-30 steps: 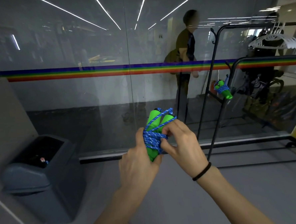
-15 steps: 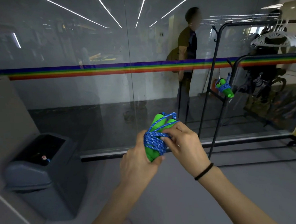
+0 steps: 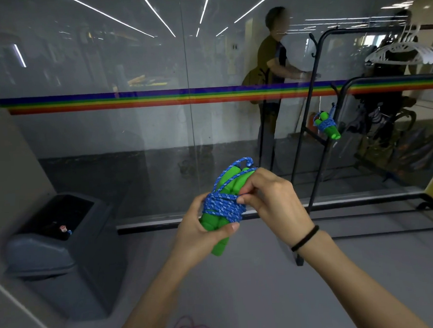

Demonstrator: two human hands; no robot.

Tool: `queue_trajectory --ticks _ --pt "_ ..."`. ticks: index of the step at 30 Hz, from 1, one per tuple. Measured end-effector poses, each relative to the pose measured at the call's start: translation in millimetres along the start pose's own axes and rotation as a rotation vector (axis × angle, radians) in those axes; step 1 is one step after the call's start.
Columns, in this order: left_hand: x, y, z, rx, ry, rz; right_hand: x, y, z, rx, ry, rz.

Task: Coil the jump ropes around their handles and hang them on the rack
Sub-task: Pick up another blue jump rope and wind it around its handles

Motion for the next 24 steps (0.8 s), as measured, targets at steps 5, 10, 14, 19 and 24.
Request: queue_trajectory --ticks 5,10,14,19,24 --pt "-12.4 -3.7 -3.8 0.082 -0.074 -0.458 1.9 -4.5 -4.0 0.024 0.206 0.103" --pt "-11.8 -6.7 -5.2 0.173 -0.058 -0.846 -18.0 20.3 -9.8 -0.218 0.253 0.584" --pt "-1.6 -14.1 -4.0 0.216 -0.070 -1.193 -27.6 41.8 -19.7 -0.356 0.292 0.720" --pt "12.4 -22.5 2.6 0.207 -0.111 -1.327 -20.1 57.2 -25.9 -0.393 0.316 0.603" --pt "4.7 -36.5 5.5 0.377 -0.259 -1.161 -25.8 42.1 -10.4 -0.297 0.267 0.575"
Point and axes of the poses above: each hand's wrist, its own z-axis towards the middle knuckle, its own x-axis out of the back of the hand, y = z × x, the point moved 6 cm from there along z, towards the middle knuckle, and after that the axes turned 8 degrees about -y, right-handed, at the moved point
